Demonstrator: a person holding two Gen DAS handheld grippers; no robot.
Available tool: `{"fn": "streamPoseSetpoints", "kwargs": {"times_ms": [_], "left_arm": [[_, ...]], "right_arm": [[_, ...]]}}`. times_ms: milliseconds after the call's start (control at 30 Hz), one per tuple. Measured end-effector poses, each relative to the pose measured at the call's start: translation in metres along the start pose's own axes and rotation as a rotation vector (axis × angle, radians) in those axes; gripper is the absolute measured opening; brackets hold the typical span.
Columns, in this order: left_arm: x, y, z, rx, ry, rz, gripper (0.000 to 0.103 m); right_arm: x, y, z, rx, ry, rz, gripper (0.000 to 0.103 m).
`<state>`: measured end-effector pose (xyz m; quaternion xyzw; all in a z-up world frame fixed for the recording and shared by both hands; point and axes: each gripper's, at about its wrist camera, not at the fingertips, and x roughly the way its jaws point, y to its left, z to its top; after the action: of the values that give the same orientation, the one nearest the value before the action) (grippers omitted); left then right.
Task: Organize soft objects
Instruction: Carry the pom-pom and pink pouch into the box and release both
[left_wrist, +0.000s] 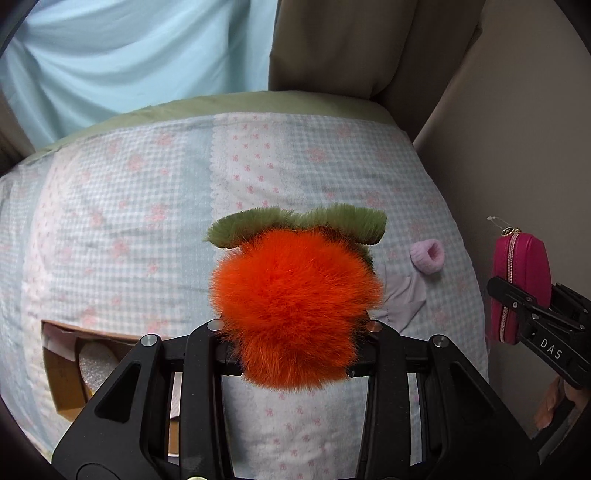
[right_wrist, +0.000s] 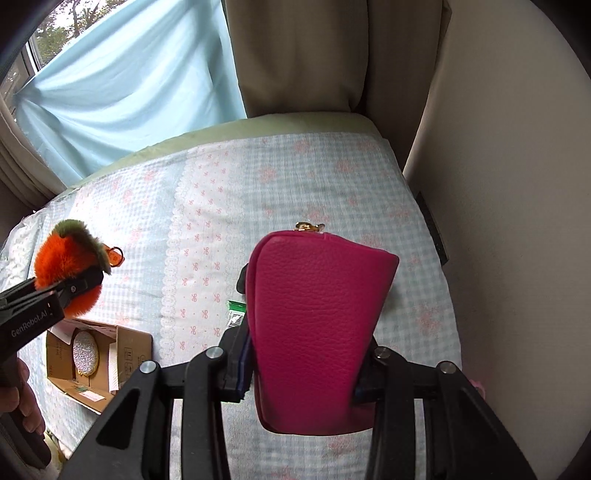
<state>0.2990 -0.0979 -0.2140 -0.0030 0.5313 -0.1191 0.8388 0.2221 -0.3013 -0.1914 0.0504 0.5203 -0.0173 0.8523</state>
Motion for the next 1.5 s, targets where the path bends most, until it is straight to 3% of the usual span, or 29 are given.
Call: {"fn": "streamPoseSetpoints", "kwargs": {"times_ms": [167,367,767,933,1133,1267,1500], "left_arm": [[-0.052,0.004,-0.027,-0.036,-0.051,0.023,0.032],[-0.097,0.033,-0.058,-0.077,-0.074,0.069,0.032],[-0.146,0.161,-0.098,-0.118,-0.086,0.054,0.032],[-0.144,0.231,-0.106,-0.087,-0.050,0.038,0.032],[-0.120,0.302,-0.117,-0.030,0.032,0.034,0.032],[-0.098,0.328,-0.128,0.022,0.077,0.036,0.032],[-0.047,0.340,-0.153,0.061,0.183,0.012,0.032]], "right_arm": [[-0.034,0.018,-0.002,-0.073,-0.024,0.013,0.036],[-0.064,0.062,-0.012,-0.116,-0.057,0.088,0.036],[-0.079,0.222,-0.037,-0.148,-0.046,0.182,0.036],[-0.054,0.288,-0.047,-0.083,0.016,0.219,0.036],[-0.011,0.341,-0.070,0.003,0.117,0.249,0.036],[0.016,0.362,-0.085,0.023,0.194,0.265,0.036],[0.070,0.375,-0.105,0.042,0.314,0.250,0.036]]}}
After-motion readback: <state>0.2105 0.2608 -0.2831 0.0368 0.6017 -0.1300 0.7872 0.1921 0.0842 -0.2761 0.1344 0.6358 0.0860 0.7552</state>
